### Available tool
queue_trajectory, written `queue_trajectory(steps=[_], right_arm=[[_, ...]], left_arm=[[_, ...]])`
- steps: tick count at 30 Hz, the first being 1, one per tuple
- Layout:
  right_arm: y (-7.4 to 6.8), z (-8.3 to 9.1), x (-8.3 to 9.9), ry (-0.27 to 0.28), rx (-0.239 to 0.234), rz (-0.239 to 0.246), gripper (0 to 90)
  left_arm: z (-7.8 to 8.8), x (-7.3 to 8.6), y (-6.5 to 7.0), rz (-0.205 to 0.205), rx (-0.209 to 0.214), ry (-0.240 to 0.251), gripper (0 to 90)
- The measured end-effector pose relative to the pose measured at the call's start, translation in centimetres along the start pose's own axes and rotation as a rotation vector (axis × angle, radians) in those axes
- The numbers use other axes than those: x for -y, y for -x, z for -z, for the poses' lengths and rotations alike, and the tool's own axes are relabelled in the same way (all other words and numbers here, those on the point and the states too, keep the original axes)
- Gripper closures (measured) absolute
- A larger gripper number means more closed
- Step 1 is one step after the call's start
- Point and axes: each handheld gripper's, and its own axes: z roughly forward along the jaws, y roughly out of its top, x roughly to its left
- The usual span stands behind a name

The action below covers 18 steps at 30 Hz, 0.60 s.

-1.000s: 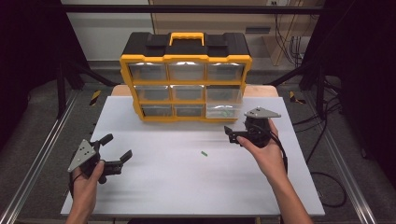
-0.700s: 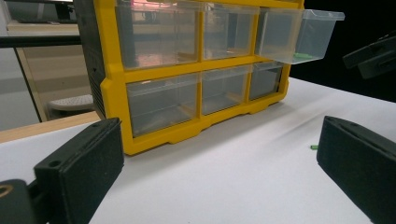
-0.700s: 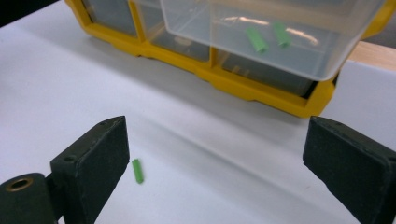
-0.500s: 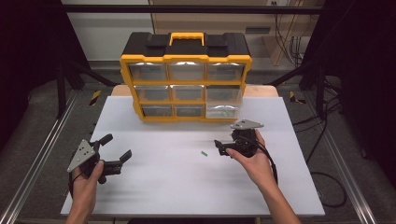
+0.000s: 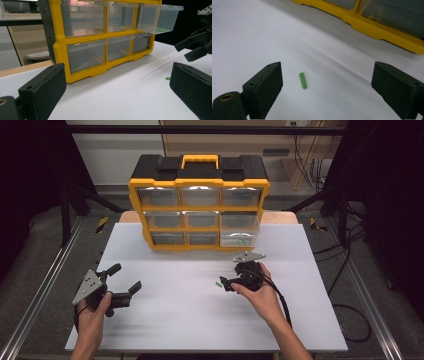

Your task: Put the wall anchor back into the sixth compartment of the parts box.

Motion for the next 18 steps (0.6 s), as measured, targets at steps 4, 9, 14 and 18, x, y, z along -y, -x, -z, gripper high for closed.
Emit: queue_trajectory(steps=[4,9,14,18], right_arm=[[-0.4,-0.6,0.1,-0.018,-0.016,0.012,12.4],[-0.8,-1.3,0.2,-0.044,-0.026,0.032,19.3],[-1.1,-1.8,0.4,-0.052,-0.040,0.033,21.6],[-1.2,-2.2,0.5,-0.056,-0.047,0.027,25.6]], left_arm=[[-0.1,0.0,0.1,-0.002,0.002,0.000,0.9],[0.0,0.0,0.0,-0.002,0.001,-0.001,0.9],[-0.1,0.0,0.0,-0.003,0.003,-0.002,1.0],[-0.1,0.0,0.1,-0.005,0.004,-0.003,1.0]])
